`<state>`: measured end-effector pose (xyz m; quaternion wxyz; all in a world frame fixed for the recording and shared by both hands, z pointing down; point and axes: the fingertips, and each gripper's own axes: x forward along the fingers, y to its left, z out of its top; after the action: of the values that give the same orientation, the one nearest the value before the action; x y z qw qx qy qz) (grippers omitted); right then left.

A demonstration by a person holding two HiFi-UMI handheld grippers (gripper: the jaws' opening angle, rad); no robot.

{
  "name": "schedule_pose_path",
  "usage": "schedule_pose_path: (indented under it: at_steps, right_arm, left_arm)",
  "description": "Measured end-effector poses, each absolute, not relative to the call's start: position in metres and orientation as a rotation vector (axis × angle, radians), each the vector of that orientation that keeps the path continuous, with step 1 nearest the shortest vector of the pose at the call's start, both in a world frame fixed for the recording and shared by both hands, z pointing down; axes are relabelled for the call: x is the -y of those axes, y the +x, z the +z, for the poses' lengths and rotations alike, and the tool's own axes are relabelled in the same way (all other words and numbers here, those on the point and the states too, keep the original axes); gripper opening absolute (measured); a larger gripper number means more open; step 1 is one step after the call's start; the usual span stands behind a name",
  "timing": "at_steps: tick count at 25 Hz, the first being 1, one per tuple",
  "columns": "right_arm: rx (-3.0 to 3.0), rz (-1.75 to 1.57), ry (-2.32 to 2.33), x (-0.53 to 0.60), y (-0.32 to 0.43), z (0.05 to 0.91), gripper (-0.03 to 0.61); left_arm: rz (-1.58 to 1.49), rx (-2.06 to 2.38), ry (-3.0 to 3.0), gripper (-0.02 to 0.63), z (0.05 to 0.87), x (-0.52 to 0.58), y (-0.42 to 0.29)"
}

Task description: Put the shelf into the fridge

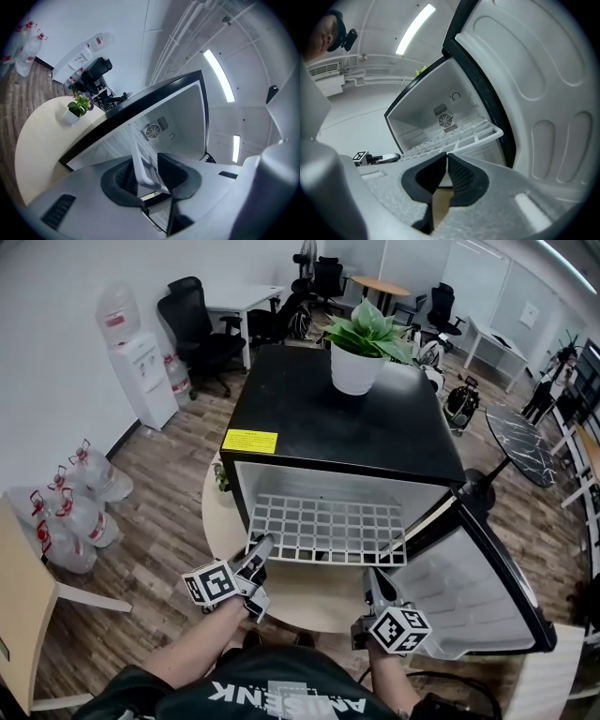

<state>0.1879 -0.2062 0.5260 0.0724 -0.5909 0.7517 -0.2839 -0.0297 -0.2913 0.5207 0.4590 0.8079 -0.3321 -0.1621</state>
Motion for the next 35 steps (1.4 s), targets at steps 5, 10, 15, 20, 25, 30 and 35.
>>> schedule_pose_path:
  at_steps: [5, 10, 15, 20, 25, 30, 35]
  right_arm:
    - [-2.282, -0.879, -1.779, 0.207, 0.187, 0.533, 0.02]
    - [-2.282, -0.861, -1.78, 0.206, 0.188, 0.53, 0.018]
    - [-2.295, -0.847, -1.757, 0.209, 0.187, 0.527, 0.017]
    - [-2.309, -0.824, -1.751, 0.229, 0.191, 0.521, 0.014]
    - [-2.314, -0.865, -1.763, 0.246, 0.192, 0.525, 0.014]
    - [-2.307, -0.861, -1.773, 0.251, 0.194, 0.525, 0.012]
    - [-2.318, -0.834, -1.774, 0.275, 0.197, 0.52, 0.012]
  left_arm:
    - [-0.365, 0.887, 2.037, 0.121, 0.53, 0.273, -0.04]
    - [-0.348, 0.96, 2.075, 0.115, 0.528, 0.265, -0.044]
    - [-0.39, 0.981, 2.064, 0.105, 0.523, 0.271, -0.045]
    - [-0.39, 1.001, 2.078, 0.107, 0.514, 0.293, -0.042]
    - [-0.259, 1.099, 2.103, 0.133, 0.522, 0.308, -0.041]
    - [-0.282, 1.147, 2.077, 0.146, 0.522, 0.304, -0.044]
    - [-0.219, 1.197, 2.137, 0.093, 0.522, 0.293, -0.04]
